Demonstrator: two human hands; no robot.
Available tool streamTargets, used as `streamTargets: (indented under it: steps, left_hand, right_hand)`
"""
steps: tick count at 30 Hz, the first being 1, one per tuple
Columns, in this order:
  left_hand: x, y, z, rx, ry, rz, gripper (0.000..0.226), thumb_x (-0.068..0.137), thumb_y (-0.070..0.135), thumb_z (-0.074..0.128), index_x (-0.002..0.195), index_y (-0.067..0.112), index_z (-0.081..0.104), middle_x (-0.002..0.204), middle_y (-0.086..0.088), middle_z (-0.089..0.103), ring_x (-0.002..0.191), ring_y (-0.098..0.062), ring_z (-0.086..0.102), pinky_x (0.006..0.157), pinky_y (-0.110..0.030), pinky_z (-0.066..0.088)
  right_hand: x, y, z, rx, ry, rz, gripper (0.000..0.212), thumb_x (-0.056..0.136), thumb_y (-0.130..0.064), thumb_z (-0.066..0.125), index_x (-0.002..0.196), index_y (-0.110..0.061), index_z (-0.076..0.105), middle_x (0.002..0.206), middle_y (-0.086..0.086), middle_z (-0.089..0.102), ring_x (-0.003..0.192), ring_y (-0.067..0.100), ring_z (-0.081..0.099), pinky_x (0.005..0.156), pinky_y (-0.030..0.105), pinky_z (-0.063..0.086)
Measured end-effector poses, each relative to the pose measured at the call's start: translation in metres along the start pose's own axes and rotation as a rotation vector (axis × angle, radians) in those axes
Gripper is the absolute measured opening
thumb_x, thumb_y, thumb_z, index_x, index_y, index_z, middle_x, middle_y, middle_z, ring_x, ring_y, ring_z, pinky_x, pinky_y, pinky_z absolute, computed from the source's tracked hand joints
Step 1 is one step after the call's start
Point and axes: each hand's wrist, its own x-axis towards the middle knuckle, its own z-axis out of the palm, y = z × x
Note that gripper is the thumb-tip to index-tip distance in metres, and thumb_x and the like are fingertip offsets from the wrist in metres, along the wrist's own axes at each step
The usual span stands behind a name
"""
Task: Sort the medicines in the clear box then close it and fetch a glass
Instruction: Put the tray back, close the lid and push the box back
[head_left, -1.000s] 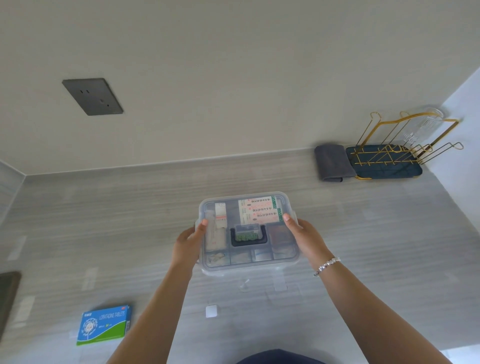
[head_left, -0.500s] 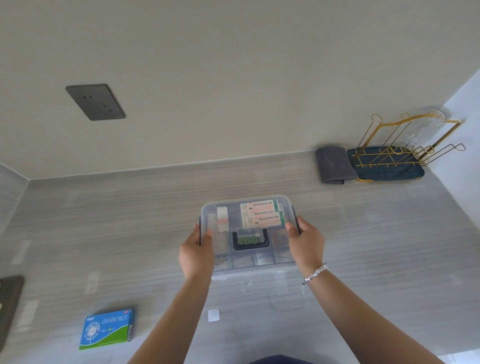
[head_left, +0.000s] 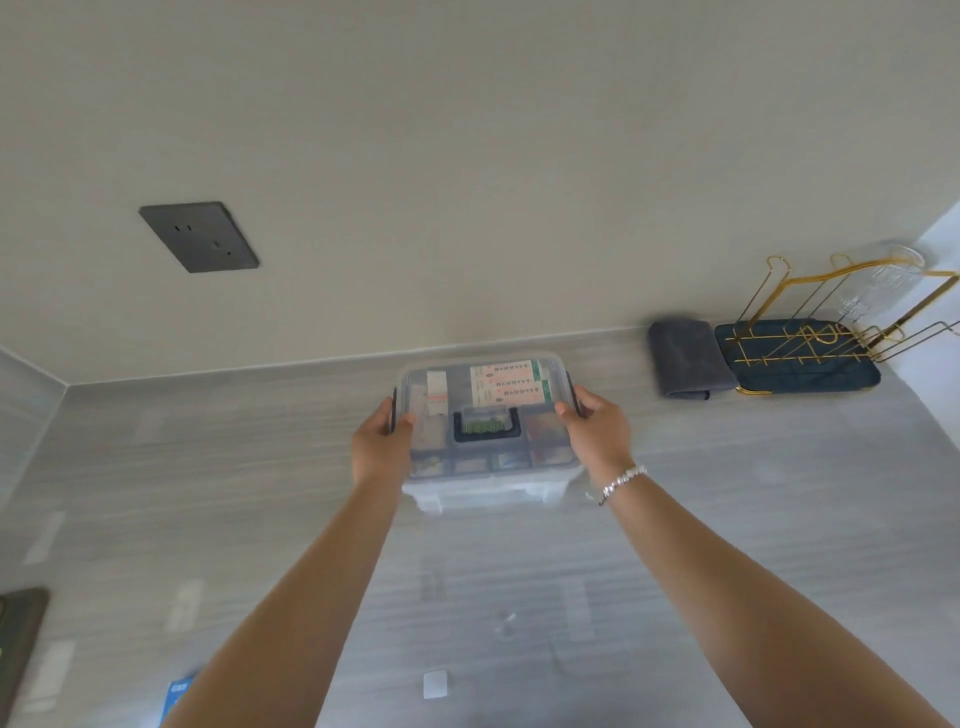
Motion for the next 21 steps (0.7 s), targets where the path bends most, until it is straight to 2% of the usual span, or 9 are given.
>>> streamTargets:
  steps: [1,3,6,8,10,12,16,19,21]
  left_hand:
    - [0.012,0.006,0.003,0.003,-0.01,0.005,0.034,0.088,0.014,0.057,0.119,0.027,0.063,0.097,0.014,0.066,0.086,-0.012,0.061,0.067,-0.02,0.049]
    - [0.033,0.017,0.007,-0.011,-0.041,0.006,0.04,0.088,0.008,0.055,0.127,0.02,0.057,0.109,0.006,0.064,0.096,-0.015,0.061,0.082,-0.023,0.047]
    - [0.057,0.028,0.011,0.034,-0.092,0.027,0.043,0.088,0.005,0.053,0.129,0.018,0.055,0.12,-0.004,0.064,0.104,-0.022,0.062,0.089,-0.026,0.046]
    - [0.067,0.035,0.011,0.074,-0.108,0.026,0.046,0.089,0.005,0.052,0.132,0.018,0.051,0.126,-0.008,0.062,0.11,-0.025,0.061,0.093,-0.026,0.045]
    - [0.072,0.038,0.012,0.077,-0.115,0.018,0.047,0.089,0.003,0.052,0.134,0.017,0.049,0.129,-0.009,0.059,0.11,-0.024,0.059,0.091,-0.023,0.043]
    - [0.072,0.04,0.012,0.094,-0.127,0.013,0.048,0.088,0.004,0.052,0.134,0.016,0.048,0.129,-0.01,0.059,0.109,-0.024,0.059,0.088,-0.023,0.043]
    - [0.059,0.051,0.01,0.289,-0.175,0.078,0.038,0.09,0.016,0.051,0.127,0.013,0.052,0.123,-0.014,0.061,0.095,-0.024,0.057,0.076,-0.027,0.041]
    - [0.042,0.071,0.007,0.421,-0.159,0.143,0.046,0.093,0.025,0.045,0.137,0.011,0.042,0.141,-0.011,0.047,0.124,-0.026,0.048,0.096,-0.032,0.037]
    - [0.025,0.09,0.003,0.418,-0.152,0.197,0.047,0.095,0.025,0.042,0.14,0.013,0.037,0.147,-0.008,0.04,0.132,-0.025,0.04,0.104,-0.031,0.031]
  right_hand:
    - [0.013,-0.004,0.003,0.009,-0.015,-0.002,0.032,0.087,-0.014,0.057,0.117,-0.023,0.064,0.095,-0.001,0.073,0.086,0.018,0.068,0.072,0.028,0.054]
    - [0.035,-0.013,0.008,0.019,-0.055,-0.002,0.034,0.087,-0.013,0.055,0.119,-0.023,0.063,0.099,-0.001,0.072,0.09,0.018,0.067,0.075,0.025,0.051]
    - [0.06,-0.021,0.012,0.01,-0.109,-0.006,0.038,0.089,-0.012,0.051,0.123,-0.025,0.06,0.098,-0.004,0.07,0.083,0.015,0.064,0.071,0.024,0.047]
    - [0.069,-0.024,0.013,-0.016,-0.147,-0.011,0.041,0.089,-0.013,0.049,0.129,-0.023,0.055,0.112,-0.001,0.069,0.093,0.018,0.064,0.079,0.027,0.05]
    - [0.073,-0.025,0.012,-0.049,-0.165,0.0,0.047,0.09,-0.015,0.049,0.136,-0.02,0.046,0.13,0.002,0.06,0.111,0.021,0.06,0.093,0.03,0.048]
    - [0.073,-0.026,0.01,-0.09,-0.188,0.003,0.05,0.091,-0.016,0.049,0.14,-0.019,0.041,0.136,0.001,0.055,0.118,0.022,0.056,0.099,0.031,0.045]
    - [0.063,-0.034,0.006,-0.219,-0.212,-0.053,0.05,0.092,-0.022,0.048,0.141,-0.018,0.039,0.138,0.003,0.053,0.12,0.023,0.054,0.091,0.025,0.042]
    - [0.047,-0.054,0.003,-0.204,-0.175,-0.158,0.047,0.092,-0.025,0.047,0.139,-0.02,0.043,0.14,0.001,0.051,0.125,0.02,0.05,0.092,0.023,0.039]
    - [0.031,-0.071,-0.001,-0.143,-0.152,-0.242,0.042,0.093,-0.025,0.047,0.134,-0.018,0.049,0.137,0.001,0.054,0.126,0.019,0.051,0.095,0.025,0.04]
